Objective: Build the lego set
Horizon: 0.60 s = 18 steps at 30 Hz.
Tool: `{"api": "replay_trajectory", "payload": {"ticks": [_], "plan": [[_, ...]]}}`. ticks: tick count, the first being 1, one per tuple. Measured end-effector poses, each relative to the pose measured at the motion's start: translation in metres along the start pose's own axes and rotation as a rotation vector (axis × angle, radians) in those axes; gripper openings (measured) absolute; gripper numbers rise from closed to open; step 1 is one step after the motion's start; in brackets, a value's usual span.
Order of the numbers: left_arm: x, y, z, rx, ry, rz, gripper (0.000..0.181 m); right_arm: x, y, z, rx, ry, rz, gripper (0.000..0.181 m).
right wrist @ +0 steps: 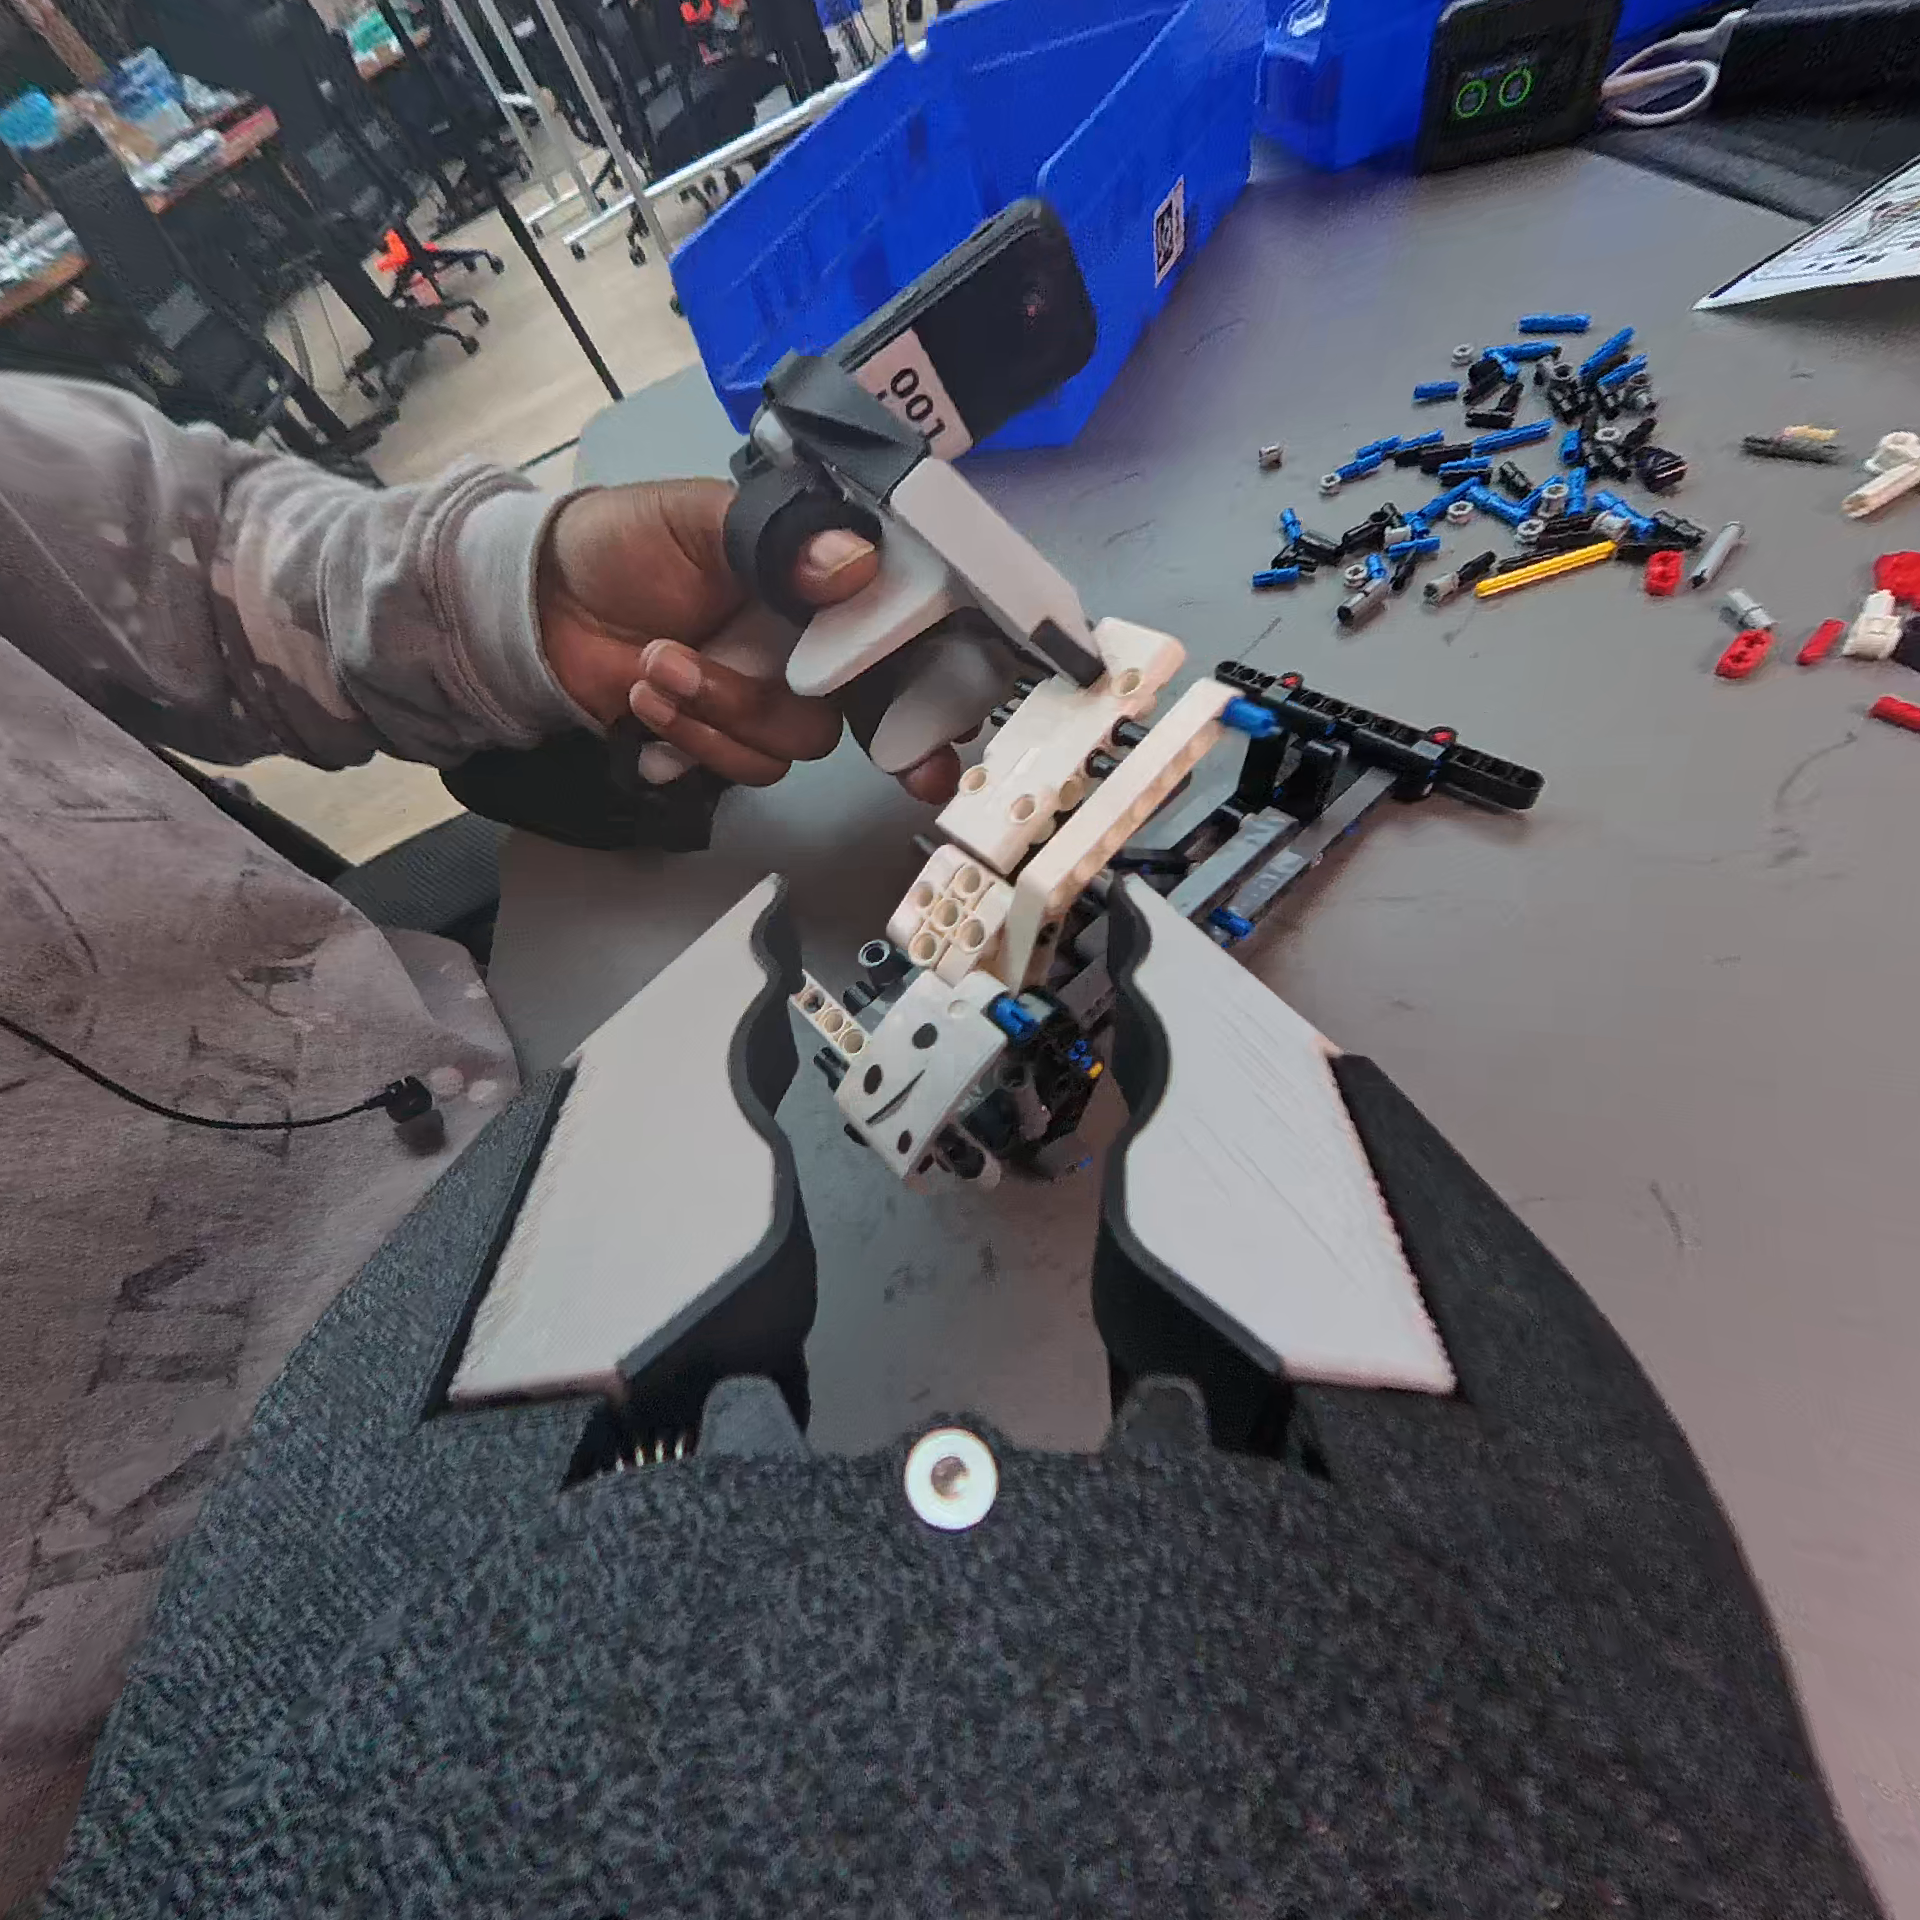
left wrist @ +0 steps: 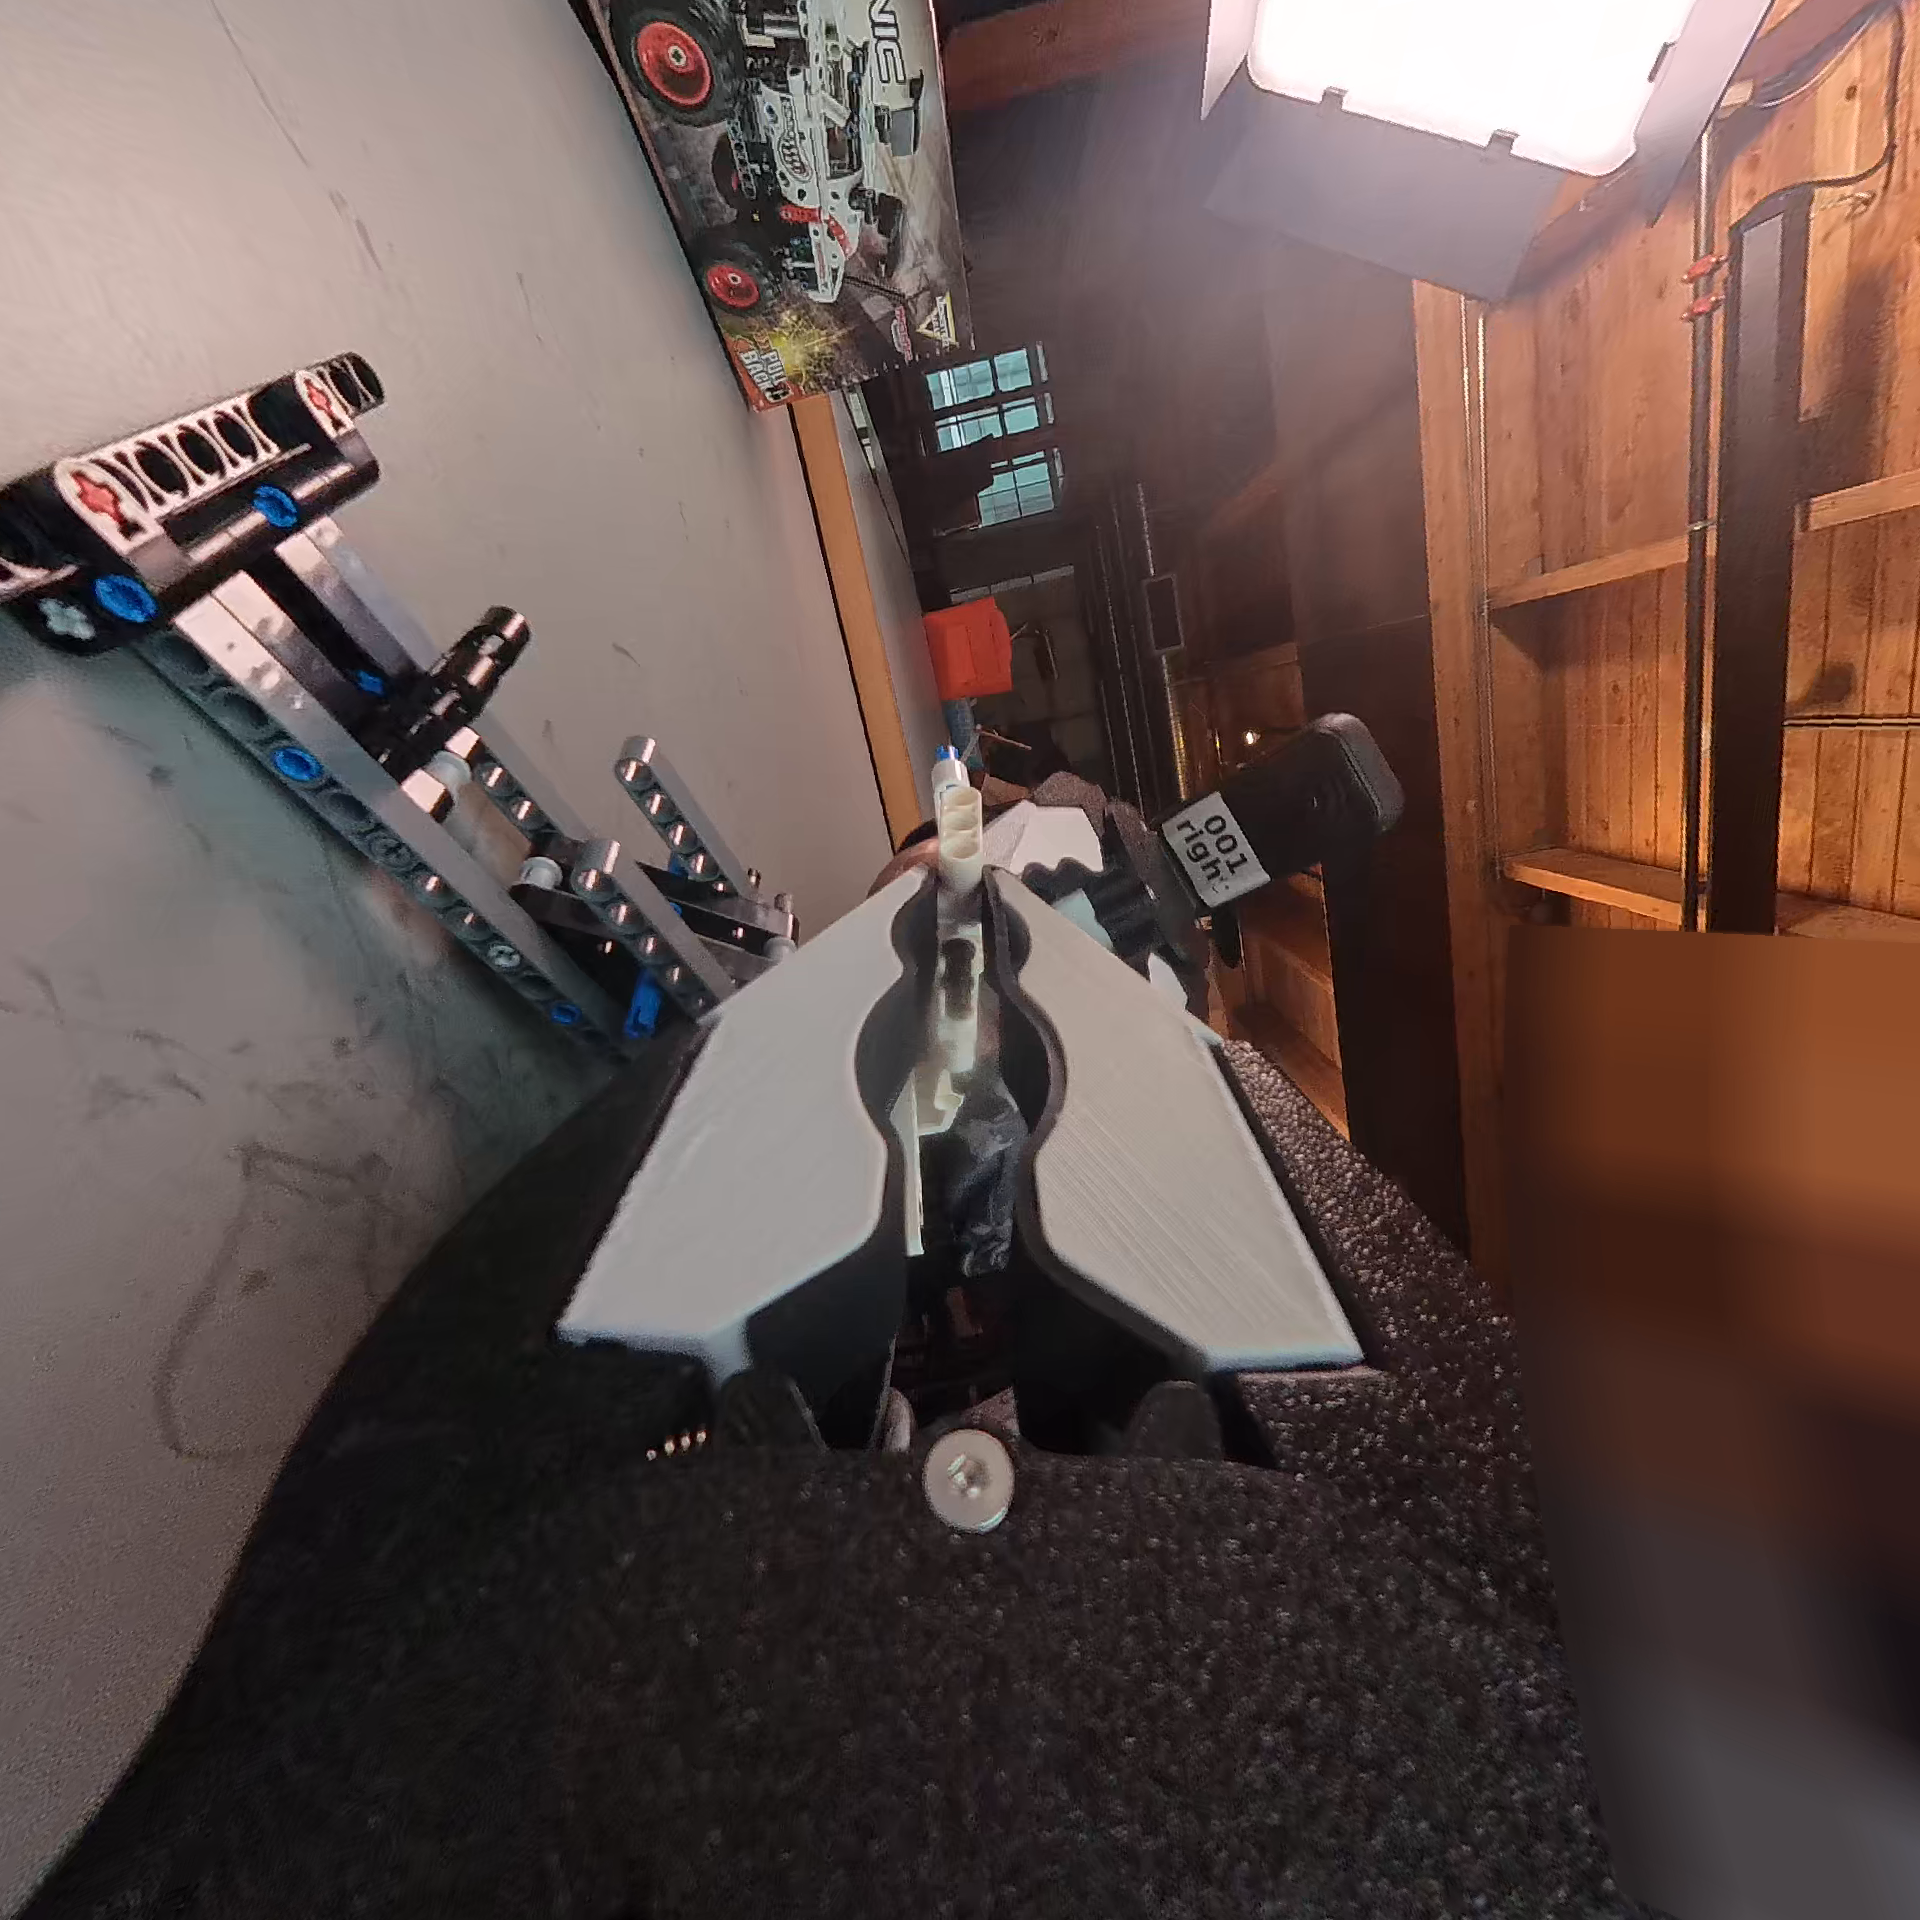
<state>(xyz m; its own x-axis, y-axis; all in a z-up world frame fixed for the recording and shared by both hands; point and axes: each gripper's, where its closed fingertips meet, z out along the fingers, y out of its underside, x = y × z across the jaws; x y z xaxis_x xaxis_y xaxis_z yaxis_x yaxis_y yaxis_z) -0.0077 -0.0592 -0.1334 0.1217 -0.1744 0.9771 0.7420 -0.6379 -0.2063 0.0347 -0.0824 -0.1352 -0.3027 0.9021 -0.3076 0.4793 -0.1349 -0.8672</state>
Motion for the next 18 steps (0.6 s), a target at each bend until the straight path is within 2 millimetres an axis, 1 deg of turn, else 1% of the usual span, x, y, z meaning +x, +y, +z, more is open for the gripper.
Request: {"api": "replay_trajectory", "payload": {"ticks": [2,5,7,10,18], "plan": [[0.000,-0.002,-0.001,0.008,0.005,-0.006,0.006,0.013,-0.009,-0.002,0.021,-0.024,0.087,0.052],[-0.002,-0.005,-0.001,0.021,0.015,-0.023,0.006,0.027,-0.013,0.002,0.033,-0.071,0.215,0.043],[-0.002,-0.004,0.000,0.023,0.022,-0.032,0.006,0.028,-0.014,0.007,0.042,-0.122,0.280,0.033],[-0.003,-0.004,0.000,0.026,0.023,-0.041,0.006,0.031,-0.015,0.011,0.068,-0.149,0.338,0.016],[-0.003,-0.003,0.001,0.027,0.030,-0.051,0.006,0.032,-0.015,0.010,0.093,-0.151,0.361,0.014]]}}
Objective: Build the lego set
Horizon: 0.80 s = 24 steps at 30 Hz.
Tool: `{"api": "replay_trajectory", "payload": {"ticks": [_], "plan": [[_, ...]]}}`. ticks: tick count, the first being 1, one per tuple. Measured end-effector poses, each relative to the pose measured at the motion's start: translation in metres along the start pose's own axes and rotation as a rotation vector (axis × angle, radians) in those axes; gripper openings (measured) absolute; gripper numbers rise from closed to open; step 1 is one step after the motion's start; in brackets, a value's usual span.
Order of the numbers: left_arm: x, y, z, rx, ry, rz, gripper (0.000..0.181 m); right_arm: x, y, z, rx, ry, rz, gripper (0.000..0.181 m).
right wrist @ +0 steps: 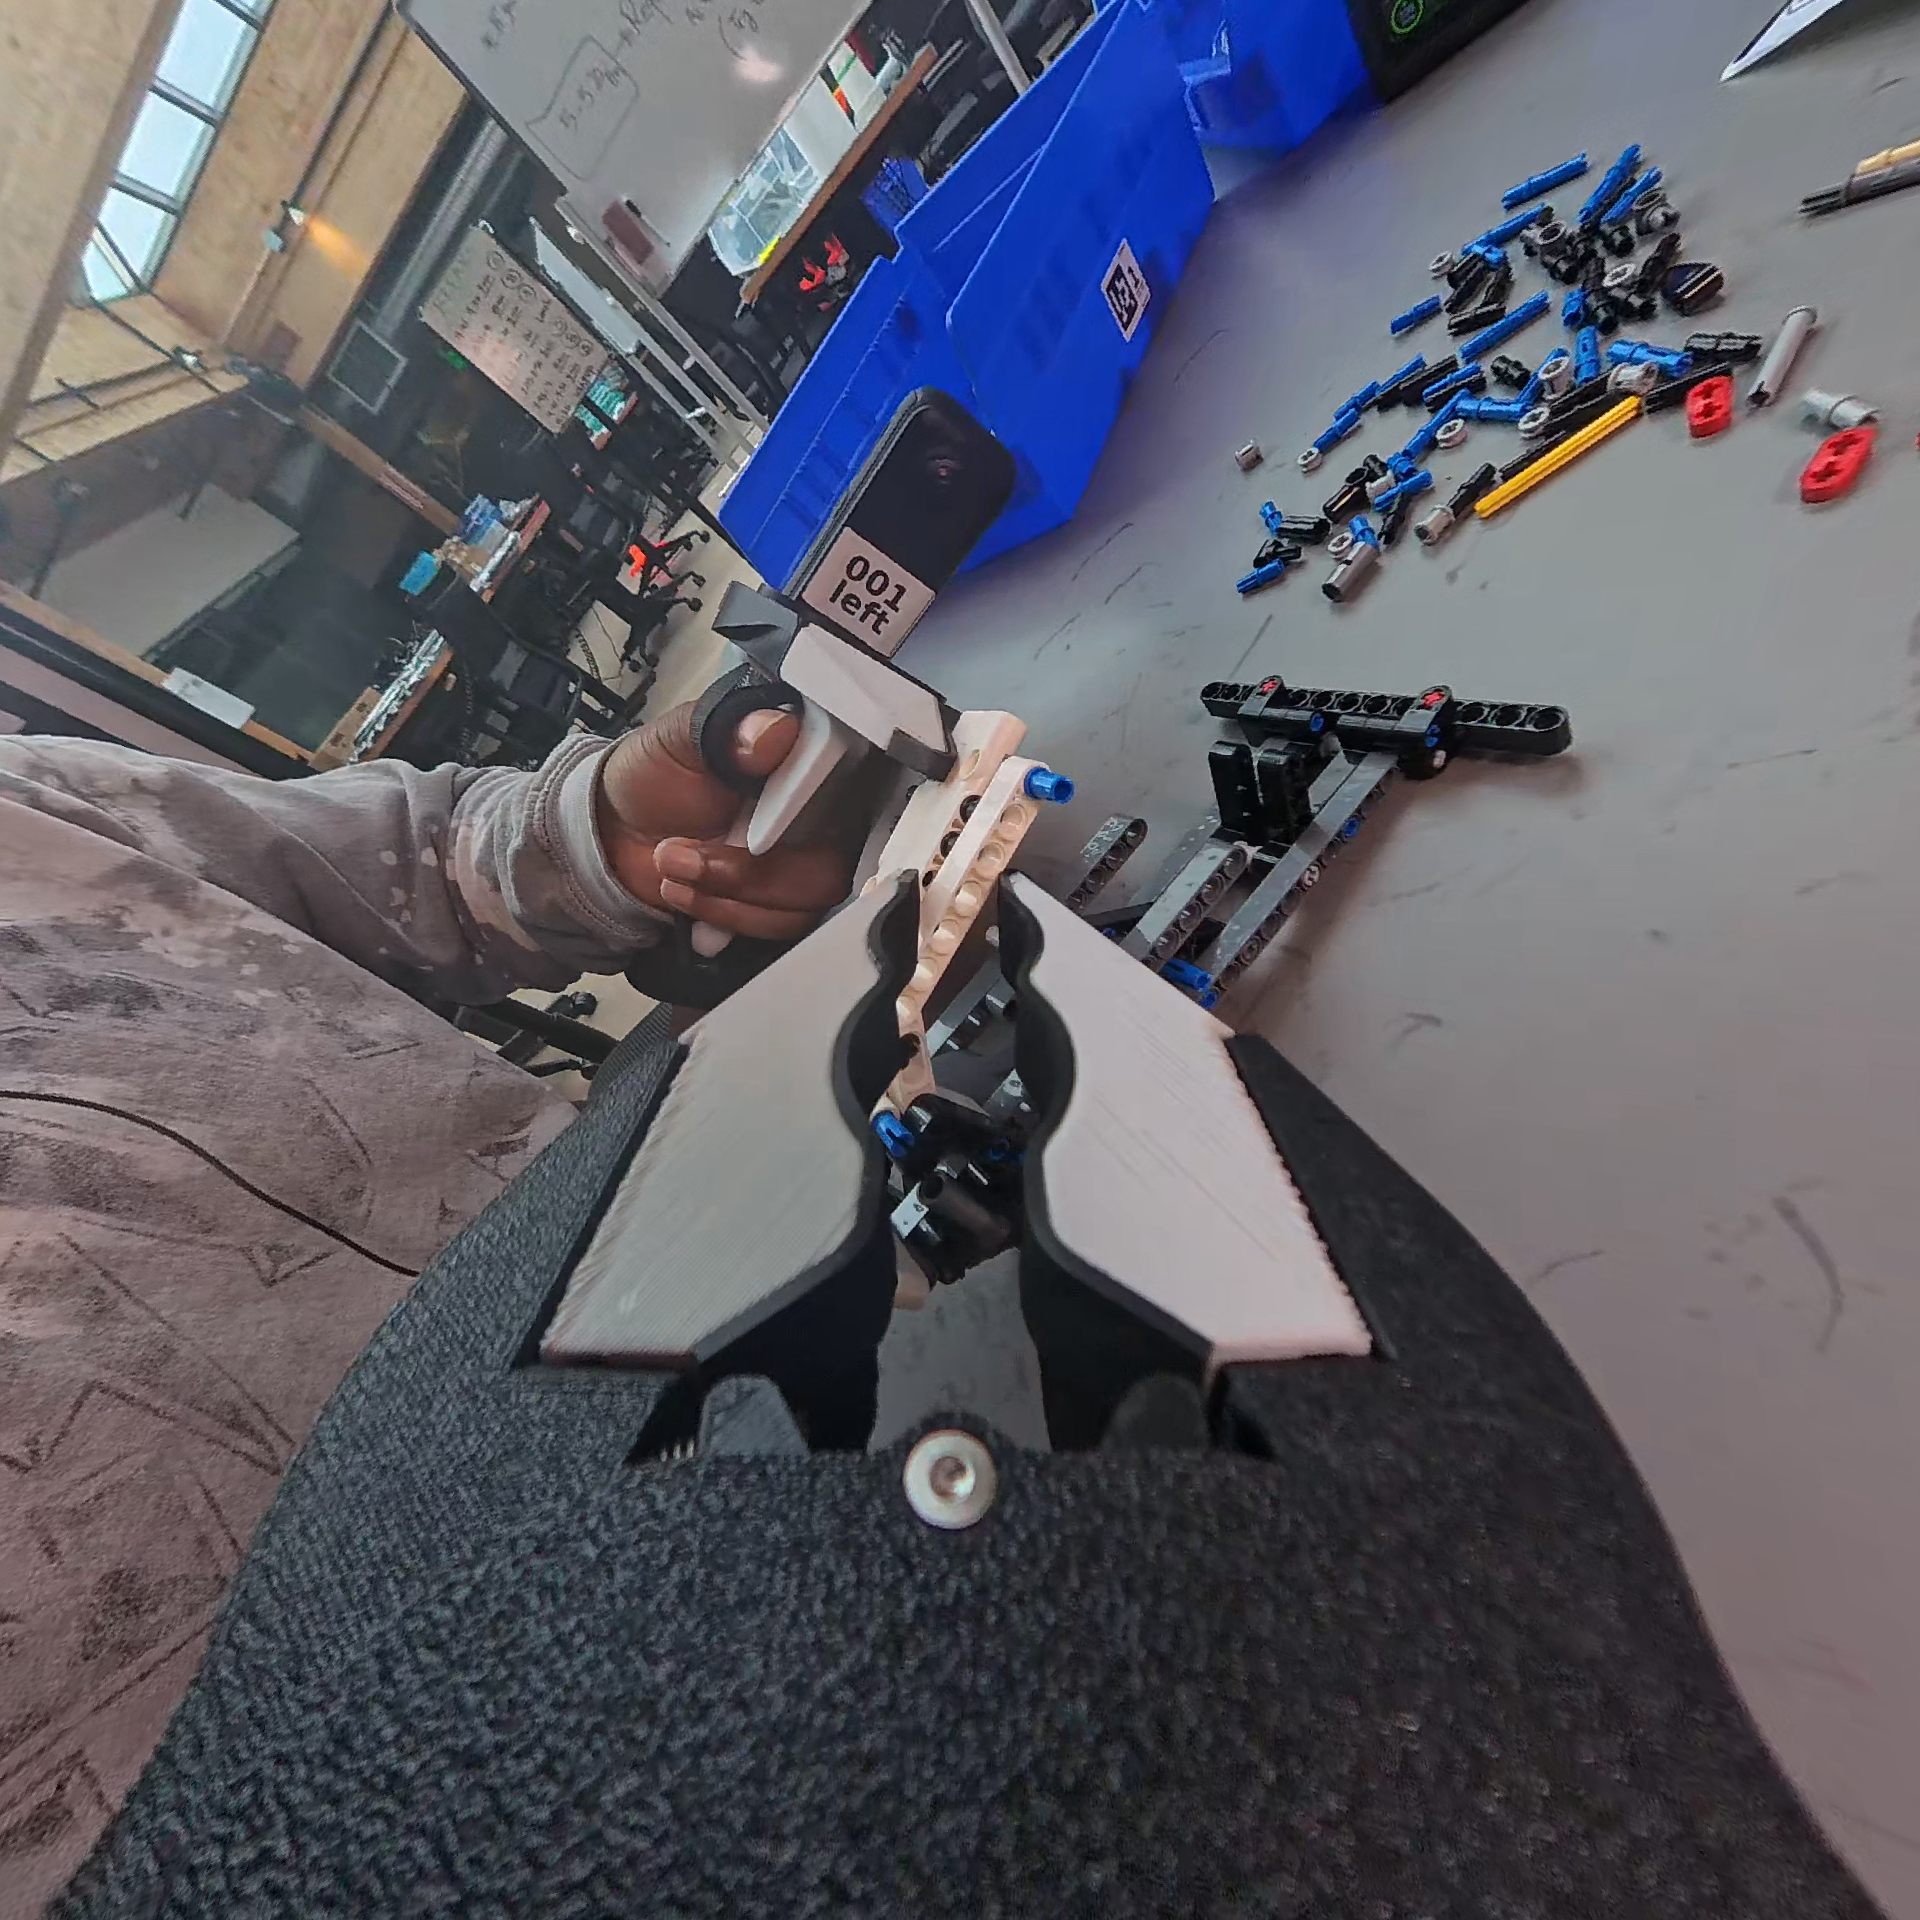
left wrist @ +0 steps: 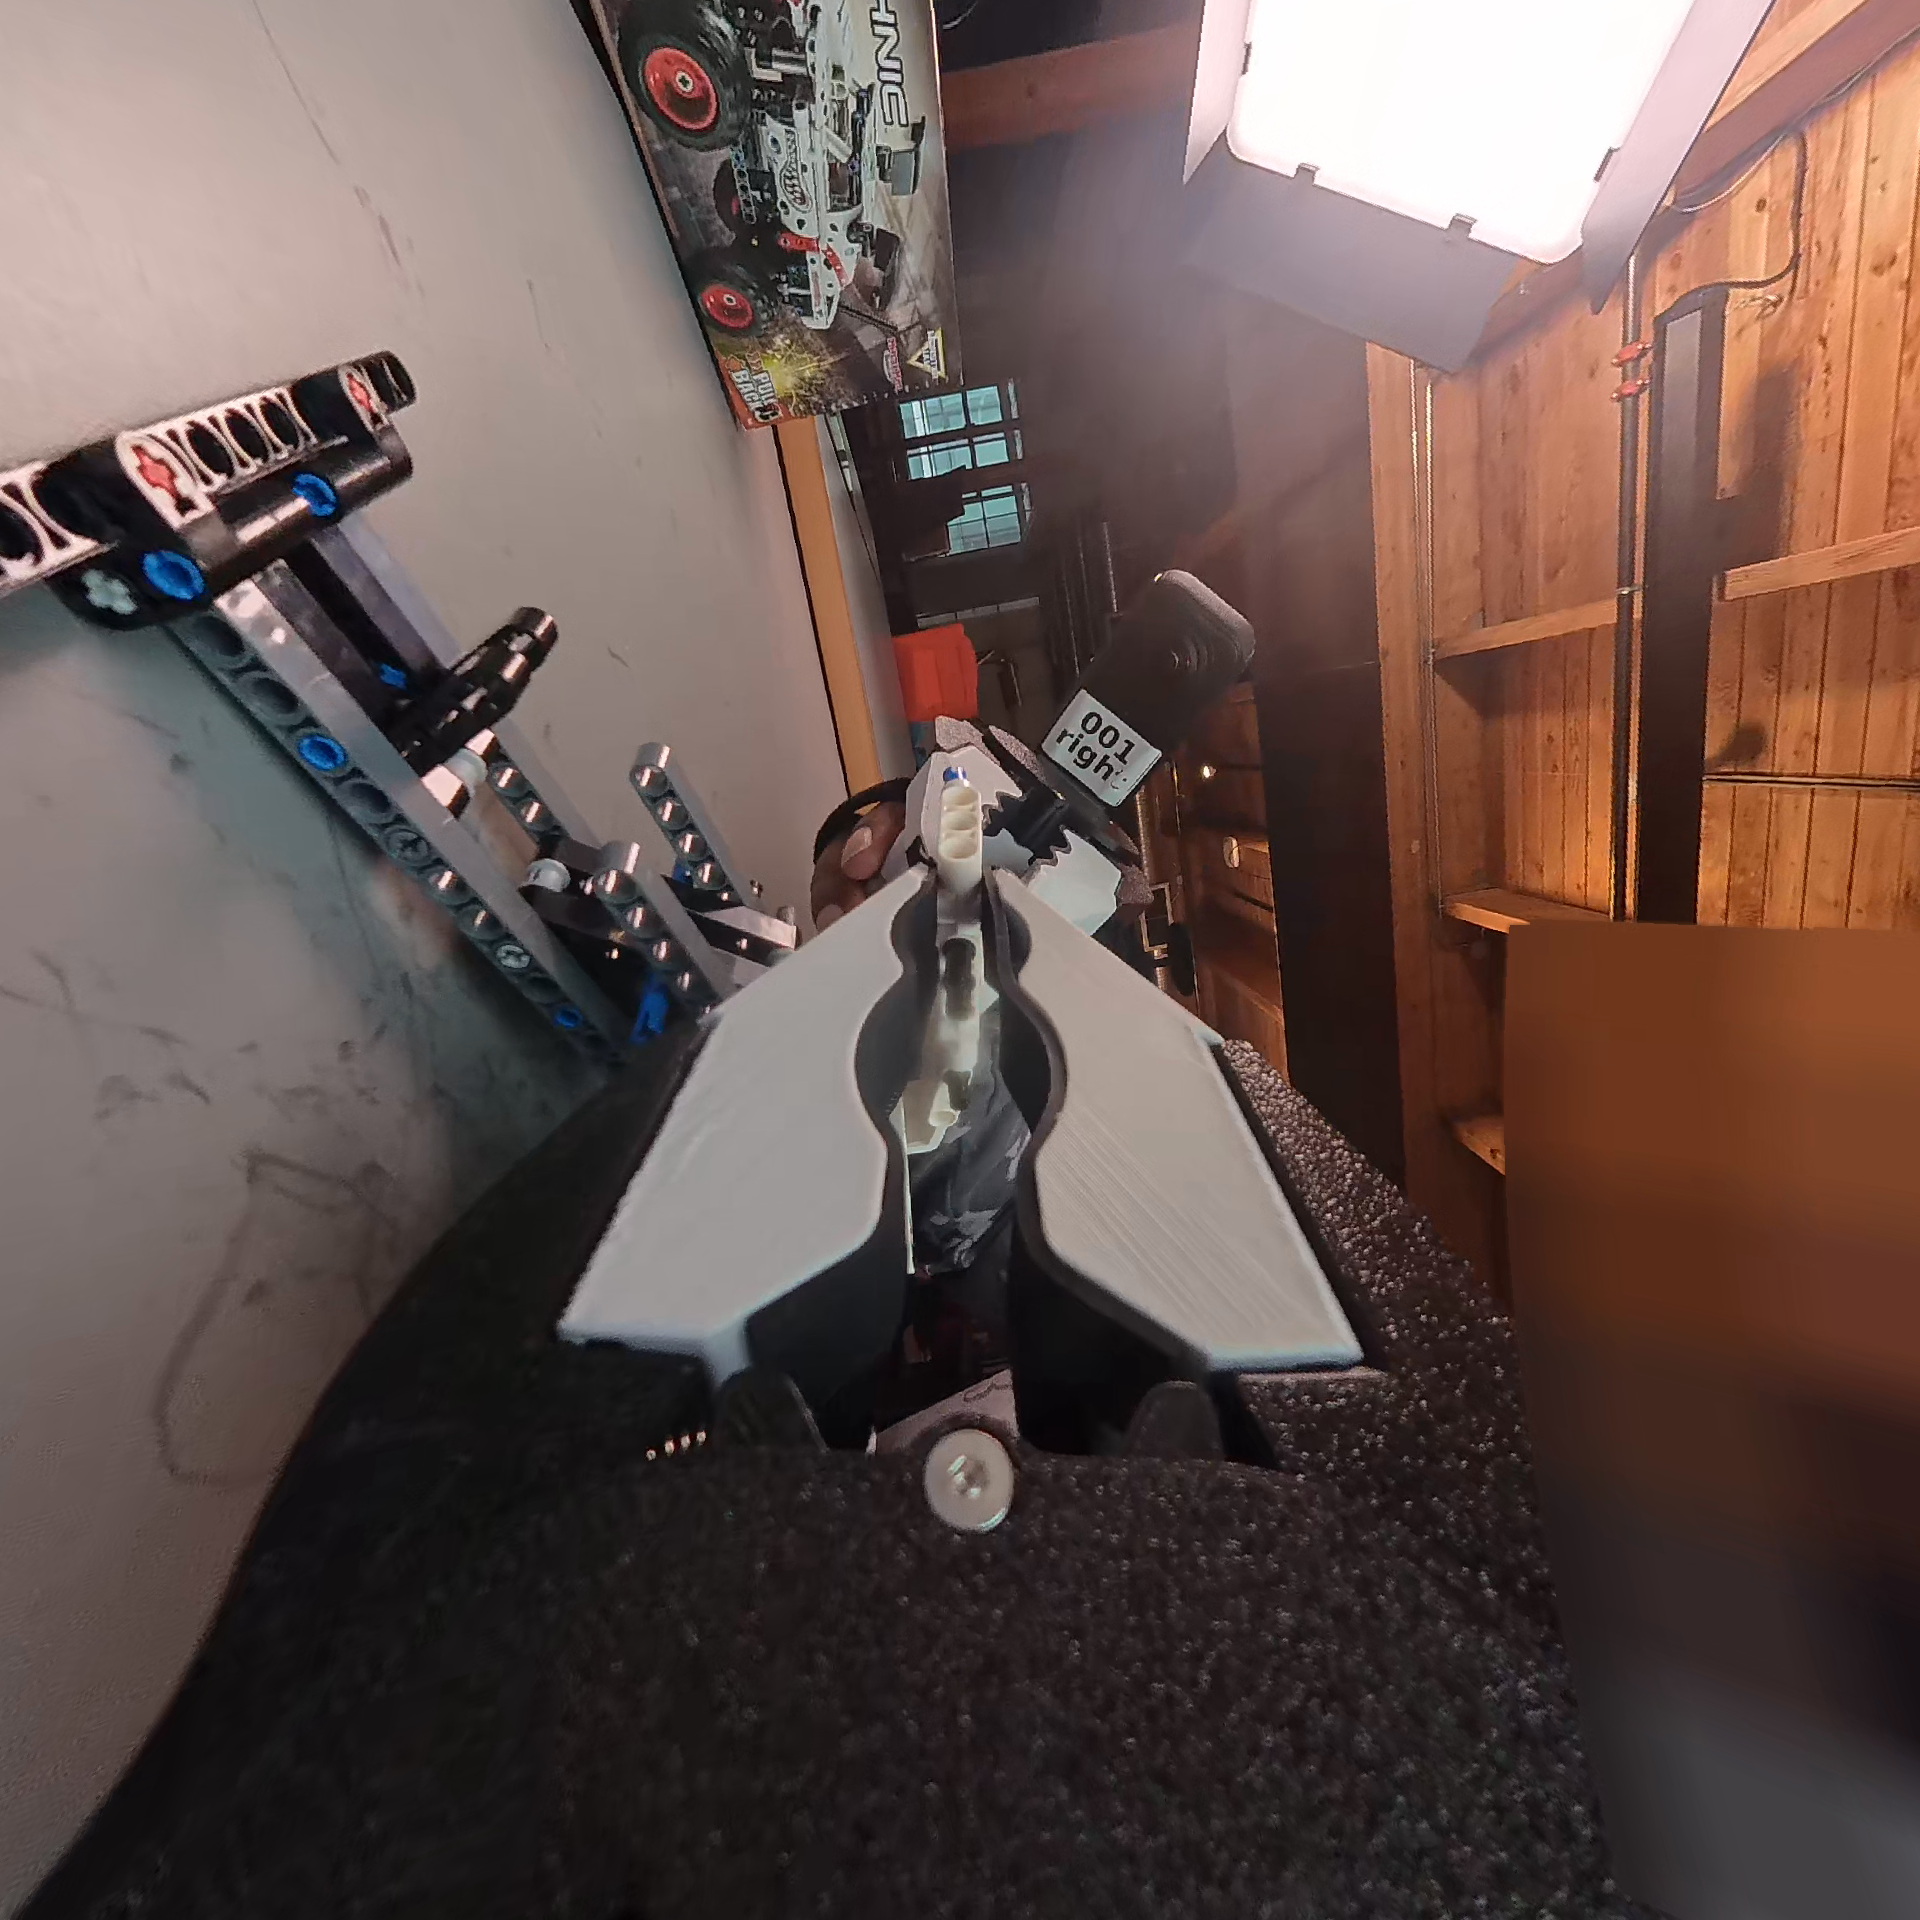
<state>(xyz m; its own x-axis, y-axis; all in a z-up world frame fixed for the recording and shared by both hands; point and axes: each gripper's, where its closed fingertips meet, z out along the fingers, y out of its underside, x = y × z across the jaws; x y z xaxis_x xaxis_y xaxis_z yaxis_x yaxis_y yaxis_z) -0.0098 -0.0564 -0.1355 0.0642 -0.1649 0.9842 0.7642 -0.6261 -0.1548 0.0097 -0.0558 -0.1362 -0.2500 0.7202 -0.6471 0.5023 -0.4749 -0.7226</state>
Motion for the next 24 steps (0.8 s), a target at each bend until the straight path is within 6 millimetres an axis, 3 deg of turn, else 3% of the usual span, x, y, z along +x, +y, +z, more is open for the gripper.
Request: {"api": "replay_trajectory", "payload": {"ticks": [24], "plan": [[0.002,0.013,0.003,-0.038,0.013,0.027,0.006,-0.003,0.001,-0.005,0.013,0.007,-0.071,0.021]]}}
